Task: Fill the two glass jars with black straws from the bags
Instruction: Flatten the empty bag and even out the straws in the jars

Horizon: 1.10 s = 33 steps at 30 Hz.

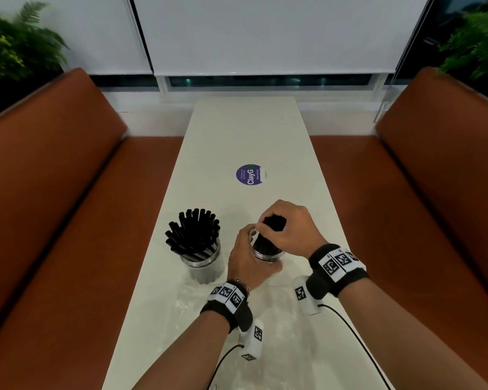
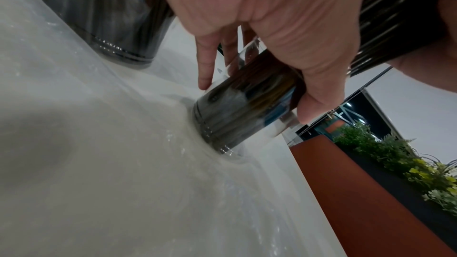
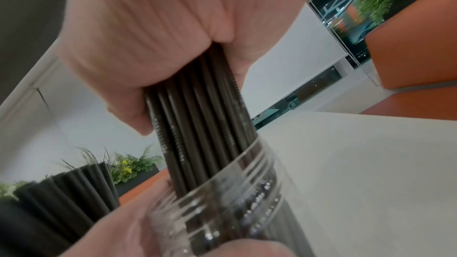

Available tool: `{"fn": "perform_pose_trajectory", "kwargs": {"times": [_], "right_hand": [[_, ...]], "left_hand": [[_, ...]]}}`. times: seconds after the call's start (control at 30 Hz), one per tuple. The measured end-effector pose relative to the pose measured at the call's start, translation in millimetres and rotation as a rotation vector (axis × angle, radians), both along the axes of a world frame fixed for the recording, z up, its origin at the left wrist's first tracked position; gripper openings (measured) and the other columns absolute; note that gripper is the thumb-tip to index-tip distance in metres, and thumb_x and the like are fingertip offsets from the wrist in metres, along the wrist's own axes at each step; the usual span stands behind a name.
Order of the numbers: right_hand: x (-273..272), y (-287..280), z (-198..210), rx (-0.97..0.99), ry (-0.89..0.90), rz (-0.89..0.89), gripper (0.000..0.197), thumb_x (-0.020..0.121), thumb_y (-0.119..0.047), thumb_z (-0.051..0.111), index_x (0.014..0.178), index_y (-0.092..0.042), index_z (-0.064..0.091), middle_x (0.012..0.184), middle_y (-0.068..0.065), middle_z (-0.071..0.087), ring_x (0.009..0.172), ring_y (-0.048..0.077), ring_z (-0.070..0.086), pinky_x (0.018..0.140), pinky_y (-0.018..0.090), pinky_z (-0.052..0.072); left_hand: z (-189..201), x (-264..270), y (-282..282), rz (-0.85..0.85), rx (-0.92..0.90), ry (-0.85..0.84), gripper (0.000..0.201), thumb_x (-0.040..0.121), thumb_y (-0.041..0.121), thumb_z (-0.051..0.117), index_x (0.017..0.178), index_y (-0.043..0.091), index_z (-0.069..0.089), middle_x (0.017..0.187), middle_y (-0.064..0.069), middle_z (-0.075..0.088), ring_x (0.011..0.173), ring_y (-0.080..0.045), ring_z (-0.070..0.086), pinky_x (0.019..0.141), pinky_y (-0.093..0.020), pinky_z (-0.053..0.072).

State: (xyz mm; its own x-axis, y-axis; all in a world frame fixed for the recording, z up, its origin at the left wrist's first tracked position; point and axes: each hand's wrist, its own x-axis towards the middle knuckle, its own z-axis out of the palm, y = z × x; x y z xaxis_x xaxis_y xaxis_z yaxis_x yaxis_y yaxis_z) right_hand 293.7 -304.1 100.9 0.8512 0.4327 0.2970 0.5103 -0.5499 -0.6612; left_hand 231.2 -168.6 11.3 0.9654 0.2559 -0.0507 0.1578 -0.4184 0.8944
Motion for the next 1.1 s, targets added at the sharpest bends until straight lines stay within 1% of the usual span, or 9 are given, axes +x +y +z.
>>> {"fn": "perform_pose_trajectory", "kwargs": {"times": [0.13,0.2,0.3,0.4,0.5,0.63,0.77,1.0,1.1], "right_hand": [[5,-3,0,-0.070,0.008,0.046,0.005,0.086,-0.028,0.081,0.086,-0.025,0.078,0.091,-0.010,0.073,0.088,0.012,0.067,0.084,0.033,0.058],[6,-4,2,-0.119,-0.013,0.042,0.007,0.084,-0.031,0.080,0.090,-0.029,0.078,0.096,-0.012,0.074,0.093,0.014,0.064,0.086,0.033,0.056],[8,-7,4,-0.193,-0.033,0.035,0.020,0.083,-0.032,0.079,0.104,-0.031,0.078,0.106,-0.011,0.073,0.100,0.016,0.060,0.086,0.024,0.049],[10,-7,8,-0.240,-0.014,0.043,0.028,0.084,-0.033,0.078,0.112,-0.030,0.076,0.111,-0.008,0.071,0.103,0.016,0.058,0.082,0.015,0.040],[12,-8,12,-0.275,0.011,0.049,0.027,0.085,-0.036,0.078,0.111,-0.029,0.075,0.109,-0.006,0.070,0.104,0.017,0.058,0.084,0.023,0.042],[13,-9,13,-0.284,0.045,0.050,0.029,0.084,-0.037,0.079,0.112,-0.030,0.075,0.110,-0.007,0.069,0.105,0.017,0.059,0.085,0.025,0.042],[12,-10,13,-0.243,0.051,0.049,0.032,0.082,-0.038,0.081,0.113,-0.031,0.074,0.113,-0.009,0.069,0.106,0.015,0.058,0.083,0.020,0.041],[9,-5,17,-0.204,0.052,0.032,0.039,0.080,-0.054,0.082,0.113,-0.035,0.073,0.115,-0.016,0.067,0.106,0.008,0.055,0.085,0.013,0.039],[11,-2,18,-0.182,0.054,0.017,0.029,0.087,-0.049,0.079,0.110,-0.031,0.076,0.111,-0.013,0.072,0.103,0.010,0.058,0.089,0.025,0.046]], "left_hand": [[-1,-1,0,-0.007,-0.019,-0.002,0.097,0.054,0.040,0.093,0.136,0.045,0.041,0.131,0.018,0.061,0.115,-0.007,0.067,0.087,-0.041,0.066],[-1,-1,-1,-0.002,-0.016,-0.006,0.098,0.054,0.040,0.093,0.136,0.046,0.040,0.134,0.018,0.060,0.120,-0.008,0.065,0.090,-0.041,0.065],[-1,0,-2,-0.005,0.007,-0.005,0.098,0.056,0.040,0.092,0.138,0.044,0.040,0.135,0.019,0.059,0.122,-0.007,0.063,0.097,-0.040,0.062],[-2,0,-1,-0.004,0.012,0.005,0.100,0.055,0.042,0.092,0.140,0.044,0.039,0.135,0.019,0.059,0.122,-0.008,0.064,0.096,-0.042,0.063],[-2,0,-2,-0.002,0.015,0.012,0.100,0.055,0.043,0.092,0.140,0.045,0.039,0.133,0.019,0.059,0.119,-0.009,0.065,0.094,-0.042,0.064],[-2,0,-2,0.002,0.007,0.021,0.102,0.053,0.044,0.092,0.140,0.046,0.039,0.132,0.019,0.059,0.117,-0.008,0.066,0.092,-0.042,0.065],[-3,0,-2,0.006,0.009,0.038,0.105,0.052,0.048,0.091,0.142,0.044,0.038,0.136,0.017,0.059,0.120,-0.009,0.065,0.096,-0.043,0.063],[-1,-3,-3,0.002,0.017,0.050,0.102,0.054,0.046,0.091,0.141,0.044,0.038,0.138,0.015,0.057,0.120,-0.010,0.065,0.086,-0.044,0.067],[1,-2,-4,0.001,0.032,0.050,0.104,0.054,0.047,0.091,0.143,0.040,0.038,0.139,0.015,0.057,0.122,-0.010,0.065,0.093,-0.042,0.064]]}}
